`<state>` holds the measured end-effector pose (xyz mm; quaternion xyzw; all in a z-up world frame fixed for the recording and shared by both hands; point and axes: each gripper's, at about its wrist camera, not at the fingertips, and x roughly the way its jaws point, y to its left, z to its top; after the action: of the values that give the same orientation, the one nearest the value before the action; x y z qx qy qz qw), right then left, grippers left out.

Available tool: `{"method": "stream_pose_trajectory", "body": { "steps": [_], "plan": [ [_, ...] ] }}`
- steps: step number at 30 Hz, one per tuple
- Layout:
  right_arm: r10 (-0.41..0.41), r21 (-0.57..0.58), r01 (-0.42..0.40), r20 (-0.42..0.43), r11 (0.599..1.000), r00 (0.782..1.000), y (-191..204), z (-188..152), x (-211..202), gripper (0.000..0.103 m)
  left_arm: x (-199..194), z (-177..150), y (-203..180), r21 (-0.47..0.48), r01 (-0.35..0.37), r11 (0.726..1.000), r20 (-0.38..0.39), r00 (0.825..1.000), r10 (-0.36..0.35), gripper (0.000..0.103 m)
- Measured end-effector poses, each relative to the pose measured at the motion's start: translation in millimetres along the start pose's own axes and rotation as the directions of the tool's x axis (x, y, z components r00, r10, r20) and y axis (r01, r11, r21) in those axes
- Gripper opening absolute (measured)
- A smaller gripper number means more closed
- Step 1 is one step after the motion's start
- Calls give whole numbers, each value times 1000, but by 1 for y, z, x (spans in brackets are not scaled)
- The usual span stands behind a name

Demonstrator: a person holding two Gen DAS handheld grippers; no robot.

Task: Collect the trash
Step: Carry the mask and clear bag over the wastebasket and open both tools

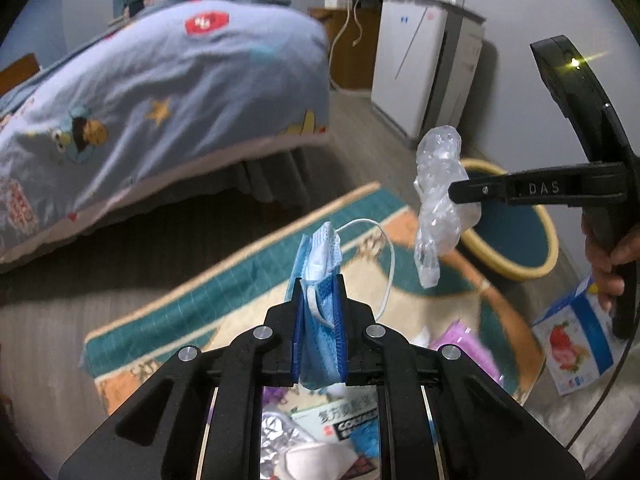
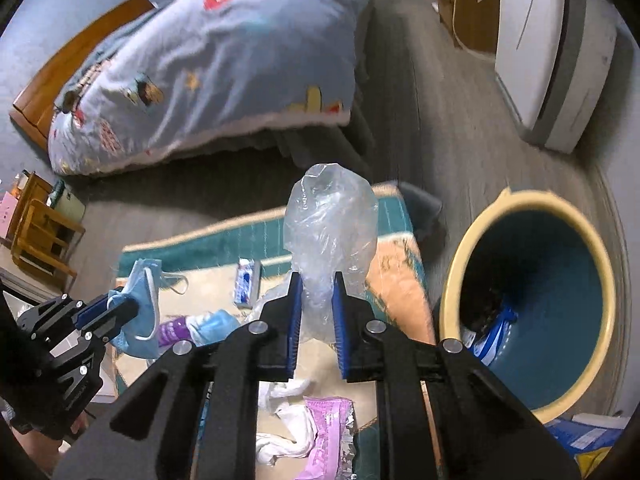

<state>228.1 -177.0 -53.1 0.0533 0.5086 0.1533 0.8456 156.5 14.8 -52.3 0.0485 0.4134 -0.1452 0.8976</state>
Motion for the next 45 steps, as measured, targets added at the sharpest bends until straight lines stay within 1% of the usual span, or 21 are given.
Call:
{"method": "stream_pose_trajectory", "body": {
  "steps": [4, 7, 13, 17, 25, 33, 37, 40, 45],
  "plan": [
    [10, -1, -10, 69, 1000, 998, 1, 2, -25, 14, -12, 9, -12, -7, 4, 1000, 51, 999, -3, 14],
    [10, 1, -10, 110, 1000, 994, -5, 1, -43, 14, -16, 14, -22, -2, 11, 1000, 74, 997, -11, 14],
    [-28, 3, 28, 179, 1000, 983, -29, -1, -75, 14, -17, 25, -48, 22, 25, 999, 103, 994, -27, 14],
    [-55, 26, 51, 200, 998, 978, -50, -3, -86, 14, -12, 33, -69, 33, 42, 999, 111, 993, -46, 14],
    [-112, 112, 91, 192, 990, 975, -102, -11, -91, 14, 6, 44, -112, 74, 91, 993, 104, 990, -98, 14],
    [-170, 204, 136, 160, 970, 972, -150, -22, -88, 14, 31, 46, -151, 118, 120, 986, 66, 990, -128, 14],
    [-209, 270, 166, 136, 948, 968, -177, -29, -85, 14, 45, 47, -167, 120, 135, 983, 53, 988, -143, 14],
    [-236, 312, 191, 112, 930, 965, -194, -34, -81, 14, 55, 47, -179, 140, 132, 981, 52, 989, -140, 14],
    [-270, 364, 225, 75, 904, 960, -216, -44, -78, 14, 64, 48, -190, 151, 158, 976, 49, 985, -167, 14]
  ]
}}
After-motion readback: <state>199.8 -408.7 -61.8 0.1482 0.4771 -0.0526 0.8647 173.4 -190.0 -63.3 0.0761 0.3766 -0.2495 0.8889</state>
